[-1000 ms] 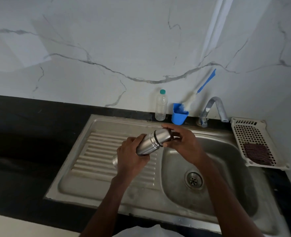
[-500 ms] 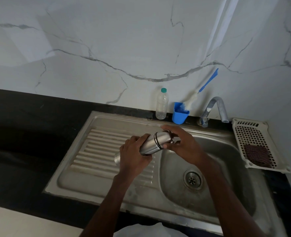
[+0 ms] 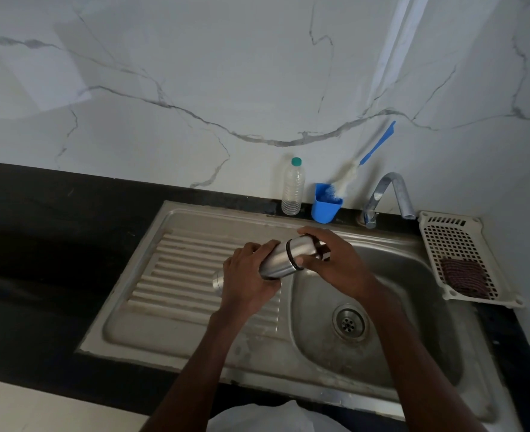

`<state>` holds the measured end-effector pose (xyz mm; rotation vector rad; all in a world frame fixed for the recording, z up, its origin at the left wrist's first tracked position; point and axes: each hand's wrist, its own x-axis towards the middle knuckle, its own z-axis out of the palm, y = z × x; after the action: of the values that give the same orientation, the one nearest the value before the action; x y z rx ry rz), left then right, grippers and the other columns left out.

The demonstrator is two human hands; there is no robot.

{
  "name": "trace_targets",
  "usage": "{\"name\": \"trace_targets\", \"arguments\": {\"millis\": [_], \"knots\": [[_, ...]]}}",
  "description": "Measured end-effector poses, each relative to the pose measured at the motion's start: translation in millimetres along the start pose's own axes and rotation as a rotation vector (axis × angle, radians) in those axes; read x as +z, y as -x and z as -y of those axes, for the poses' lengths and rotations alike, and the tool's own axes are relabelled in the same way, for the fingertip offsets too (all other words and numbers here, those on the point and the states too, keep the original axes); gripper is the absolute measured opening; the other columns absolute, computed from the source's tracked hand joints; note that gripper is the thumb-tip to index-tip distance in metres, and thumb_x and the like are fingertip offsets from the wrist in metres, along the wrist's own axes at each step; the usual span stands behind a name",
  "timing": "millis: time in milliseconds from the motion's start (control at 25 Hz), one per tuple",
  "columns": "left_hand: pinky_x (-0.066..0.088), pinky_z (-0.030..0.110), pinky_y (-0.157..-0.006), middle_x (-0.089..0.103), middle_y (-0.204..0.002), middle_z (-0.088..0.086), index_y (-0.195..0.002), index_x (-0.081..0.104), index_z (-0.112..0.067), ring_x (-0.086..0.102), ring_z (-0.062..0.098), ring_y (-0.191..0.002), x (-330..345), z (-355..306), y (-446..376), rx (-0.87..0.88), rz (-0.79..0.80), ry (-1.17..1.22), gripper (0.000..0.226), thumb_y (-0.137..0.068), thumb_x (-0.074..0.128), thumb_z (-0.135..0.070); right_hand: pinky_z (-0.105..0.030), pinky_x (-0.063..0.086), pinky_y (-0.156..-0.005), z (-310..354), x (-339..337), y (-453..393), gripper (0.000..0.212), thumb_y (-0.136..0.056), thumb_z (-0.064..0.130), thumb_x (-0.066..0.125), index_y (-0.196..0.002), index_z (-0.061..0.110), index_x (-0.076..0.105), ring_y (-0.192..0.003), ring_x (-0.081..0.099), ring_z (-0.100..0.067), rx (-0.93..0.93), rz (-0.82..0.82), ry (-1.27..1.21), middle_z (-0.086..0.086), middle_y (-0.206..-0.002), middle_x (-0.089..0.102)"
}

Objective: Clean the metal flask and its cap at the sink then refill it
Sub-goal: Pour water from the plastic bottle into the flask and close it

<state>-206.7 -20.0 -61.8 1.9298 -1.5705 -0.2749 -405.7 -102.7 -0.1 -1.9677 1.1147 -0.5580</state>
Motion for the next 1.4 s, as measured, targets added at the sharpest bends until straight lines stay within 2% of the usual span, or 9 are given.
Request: {"name": "trace_targets", "arguments": {"millis": [160,320,400,520,640,880,1080,1240,1400], "knots": [[0.047,0.042,-0.093,0.061,-0.116,-0.011,-0.140,0.053,-0.044,0.059,0.020,-0.106,1,0,-1,0.007,0.013,-0.006,0.081,-0.062,0.073,-0.039,-0.023,0.043,-0.093,6,1,-2,0.065,-0.089,0.065,0.060,-0.144,0.030,0.052,-0.112,0.056,-0.006,0.091,-0.009,0.105,0.015,-0.123,0.056],[0.050,0.041,-0.089,0.061,-0.115,-0.011,-0.140,0.054,-0.043,0.059,0.020,-0.103,1,1,-2,-0.008,0.003,0.008,0.080,-0.062,0.073,-0.040,-0.032,0.056,-0.097,-3,-4,1,0.060,-0.084,0.030,0.082,-0.138,0.036,0.057,-0.116,0.060,-0.003,-0.028,0.004,-0.081,0.015,-0.131,0.060],[0.050,0.042,-0.090,0.061,-0.115,-0.012,-0.140,0.054,-0.043,0.059,0.019,-0.103,1,1,-3,-0.011,0.011,0.004,0.080,-0.062,0.073,-0.041,-0.023,0.054,-0.087,3,-3,-2,0.044,-0.087,0.039,0.078,-0.128,0.035,0.064,-0.105,0.064,-0.005,0.015,-0.068,-0.013,0.016,-0.118,0.065],[0.049,0.041,-0.090,0.061,-0.115,-0.012,-0.141,0.053,-0.044,0.059,0.019,-0.104,2,1,-2,-0.007,0.022,0.001,0.080,-0.063,0.073,-0.041,-0.021,0.044,-0.087,5,-2,-6,0.059,-0.090,0.059,0.065,-0.140,0.030,0.056,-0.109,0.058,-0.005,0.047,-0.012,0.095,0.011,-0.124,0.059],[0.050,0.040,-0.087,0.062,-0.116,-0.011,-0.141,0.054,-0.043,0.059,0.020,-0.103,2,0,-4,-0.026,0.024,0.011,0.081,-0.063,0.074,-0.040,-0.018,0.051,-0.091,0,-4,-5,0.059,-0.088,0.034,0.079,-0.142,0.031,0.055,-0.112,0.056,0.003,-0.050,0.007,-0.044,0.015,-0.131,0.056],[0.052,0.042,-0.087,0.063,-0.116,-0.009,-0.141,0.054,-0.042,0.060,0.020,-0.102,4,0,-4,-0.018,0.030,0.053,0.081,-0.062,0.074,-0.040,-0.013,0.045,-0.085,-1,1,-7,0.047,-0.089,0.029,0.079,-0.132,0.023,0.061,-0.104,0.059,0.000,-0.138,-0.011,0.029,0.008,-0.122,0.061],[0.053,0.046,-0.087,0.063,-0.116,-0.010,-0.140,0.055,-0.042,0.059,0.022,-0.104,2,-1,-5,-0.021,0.024,0.062,0.081,-0.060,0.070,-0.045,-0.032,0.051,-0.085,11,17,-9,0.051,-0.095,0.066,0.046,-0.119,0.023,0.058,-0.097,0.062,-0.013,0.047,-0.155,0.146,0.004,-0.107,0.063],[0.054,0.047,-0.087,0.063,-0.115,-0.008,-0.137,0.055,-0.043,0.060,0.022,-0.105,-4,8,-6,-0.052,0.013,0.130,0.081,-0.059,0.074,-0.042,-0.024,0.050,-0.092,10,14,-9,0.051,-0.088,0.023,0.079,-0.134,0.023,0.057,-0.107,0.057,-0.003,-0.160,-0.052,0.039,0.008,-0.123,0.058],[0.053,0.046,-0.088,0.063,-0.115,-0.010,-0.138,0.055,-0.043,0.058,0.020,-0.104,-11,15,-4,-0.028,0.031,0.094,0.081,-0.060,0.077,-0.040,-0.024,0.049,-0.082,24,25,-18,0.051,-0.090,0.063,0.060,-0.124,0.026,0.059,-0.098,0.061,-0.008,0.022,-0.112,0.145,0.008,-0.109,0.062]]}}
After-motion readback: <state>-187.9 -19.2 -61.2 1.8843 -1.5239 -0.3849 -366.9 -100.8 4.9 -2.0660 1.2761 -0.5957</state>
